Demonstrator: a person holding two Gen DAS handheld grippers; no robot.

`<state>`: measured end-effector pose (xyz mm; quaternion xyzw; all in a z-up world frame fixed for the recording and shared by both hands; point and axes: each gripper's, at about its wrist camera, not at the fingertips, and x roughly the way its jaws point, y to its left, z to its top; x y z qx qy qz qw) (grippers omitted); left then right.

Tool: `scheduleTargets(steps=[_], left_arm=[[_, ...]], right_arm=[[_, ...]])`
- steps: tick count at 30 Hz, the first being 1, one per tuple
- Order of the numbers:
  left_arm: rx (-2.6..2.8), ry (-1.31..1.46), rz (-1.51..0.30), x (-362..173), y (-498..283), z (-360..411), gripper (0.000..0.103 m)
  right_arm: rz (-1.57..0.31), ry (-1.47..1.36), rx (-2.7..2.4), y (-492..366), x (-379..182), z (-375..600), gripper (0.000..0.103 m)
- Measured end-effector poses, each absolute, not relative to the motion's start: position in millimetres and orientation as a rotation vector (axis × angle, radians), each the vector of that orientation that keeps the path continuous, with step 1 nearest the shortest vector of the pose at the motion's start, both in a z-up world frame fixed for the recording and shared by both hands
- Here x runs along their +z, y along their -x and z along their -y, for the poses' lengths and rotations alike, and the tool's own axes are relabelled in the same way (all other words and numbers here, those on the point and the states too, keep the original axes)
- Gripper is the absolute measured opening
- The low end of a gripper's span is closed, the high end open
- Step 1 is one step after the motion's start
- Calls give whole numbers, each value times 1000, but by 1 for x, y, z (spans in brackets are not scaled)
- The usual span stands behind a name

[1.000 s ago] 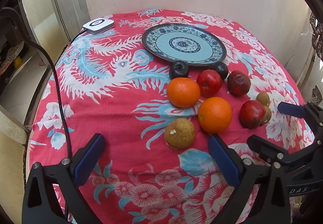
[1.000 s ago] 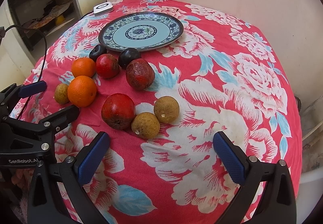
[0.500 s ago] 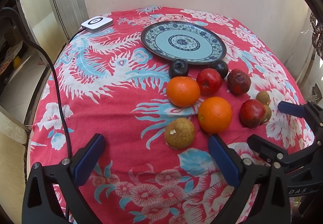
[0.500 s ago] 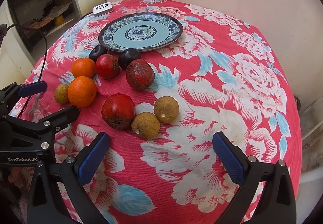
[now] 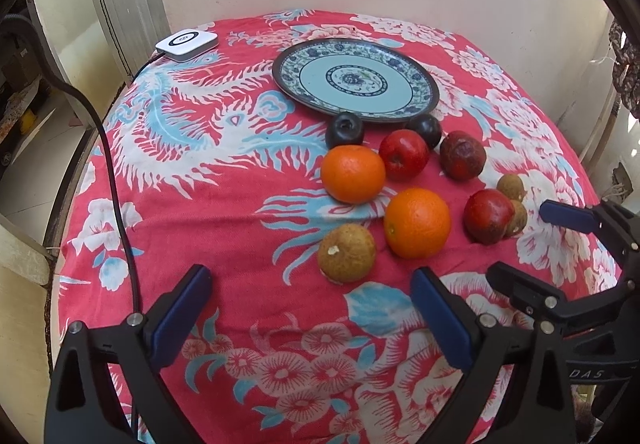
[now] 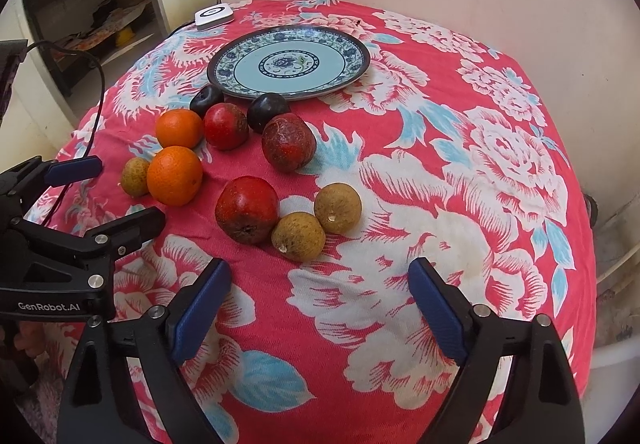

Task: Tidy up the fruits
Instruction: 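Grasp a small brown fruit with the left tool while the right tool grasps another brown fruit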

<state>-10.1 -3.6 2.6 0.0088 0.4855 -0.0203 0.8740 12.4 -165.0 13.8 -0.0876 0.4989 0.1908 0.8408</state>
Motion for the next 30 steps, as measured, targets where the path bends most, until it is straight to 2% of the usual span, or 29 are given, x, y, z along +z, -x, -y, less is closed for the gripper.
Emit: scheduleTargets(steps=[13, 16, 22, 26, 28, 30], left_arm=[[-84, 7, -983, 24, 9, 13, 99], [-96, -14, -989, 23, 8, 20, 92], [-108, -19, -996, 20, 5, 28, 88], [-121, -11, -990, 21, 5, 31, 87], [-122, -9, -992, 20, 5, 33, 76], [-124, -1, -997, 19, 4, 32, 70]], right_arm=[[-1027, 164, 443, -11, 19, 175, 74], [-1019, 160, 450, -10, 20, 177, 71], [-1010, 146, 459, -8, 21, 181, 66], [-1007, 136, 473, -6, 22, 182, 52], [-1005, 134, 487, -5, 22, 180, 43], [-1004, 129, 493, -5, 21, 179, 37]])
